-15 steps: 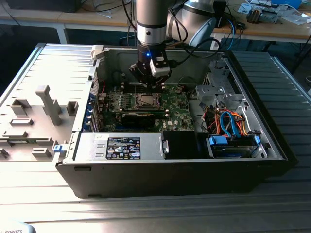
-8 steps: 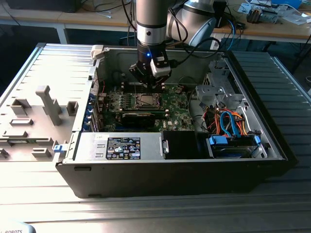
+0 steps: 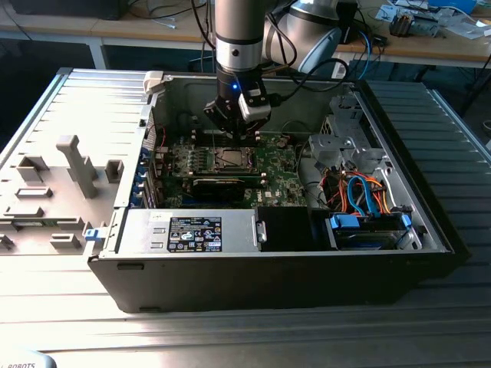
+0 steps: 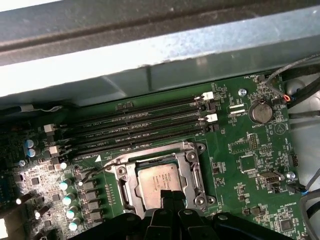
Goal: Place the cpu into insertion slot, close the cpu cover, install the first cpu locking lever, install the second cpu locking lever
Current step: 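Install the first cpu locking lever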
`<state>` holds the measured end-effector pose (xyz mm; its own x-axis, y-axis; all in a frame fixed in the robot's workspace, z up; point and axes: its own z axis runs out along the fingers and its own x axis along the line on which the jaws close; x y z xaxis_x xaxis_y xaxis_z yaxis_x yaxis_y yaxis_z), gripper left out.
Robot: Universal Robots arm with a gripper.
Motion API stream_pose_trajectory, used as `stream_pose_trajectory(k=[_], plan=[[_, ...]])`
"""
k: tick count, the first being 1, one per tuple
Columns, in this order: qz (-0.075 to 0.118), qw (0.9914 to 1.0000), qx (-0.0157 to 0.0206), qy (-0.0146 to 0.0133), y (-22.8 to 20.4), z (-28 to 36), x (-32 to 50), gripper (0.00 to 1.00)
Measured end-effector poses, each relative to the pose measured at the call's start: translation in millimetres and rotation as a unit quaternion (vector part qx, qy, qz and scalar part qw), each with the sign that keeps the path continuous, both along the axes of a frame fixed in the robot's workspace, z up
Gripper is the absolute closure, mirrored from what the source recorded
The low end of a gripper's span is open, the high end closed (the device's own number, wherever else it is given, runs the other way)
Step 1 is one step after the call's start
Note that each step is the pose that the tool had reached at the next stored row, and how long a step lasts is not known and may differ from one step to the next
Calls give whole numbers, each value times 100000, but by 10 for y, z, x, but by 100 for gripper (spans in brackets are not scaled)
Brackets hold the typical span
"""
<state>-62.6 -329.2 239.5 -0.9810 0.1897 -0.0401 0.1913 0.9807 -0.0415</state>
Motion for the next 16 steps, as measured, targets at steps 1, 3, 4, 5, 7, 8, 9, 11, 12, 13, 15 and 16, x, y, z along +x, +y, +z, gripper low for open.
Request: stream_pose_trajectory(k=[1,3,4,5,7,8,9,11,12,13,15,16], plan=[[189,100000,-2,2,0,0,0,89],[812,99997,-2,1,0,0,0,89],[1130,99994,-1,2,0,0,0,89],[1402,99990,-1,1,0,0,0,89],[1734,99985,-4,0,0,0,0,89],[1877,99982,-3,1,0,0,0,89],[2055,99979,-4,2,0,0,0,89],[2338,99973,-1,0,0,0,0,89],[2511,99968,-6,2,0,0,0,89],[2752,99962,-2,1,0,0,0,89],[3333,99944,-4,0,0,0,0,89],[3568,99936,-6,0,0,0,0,89]])
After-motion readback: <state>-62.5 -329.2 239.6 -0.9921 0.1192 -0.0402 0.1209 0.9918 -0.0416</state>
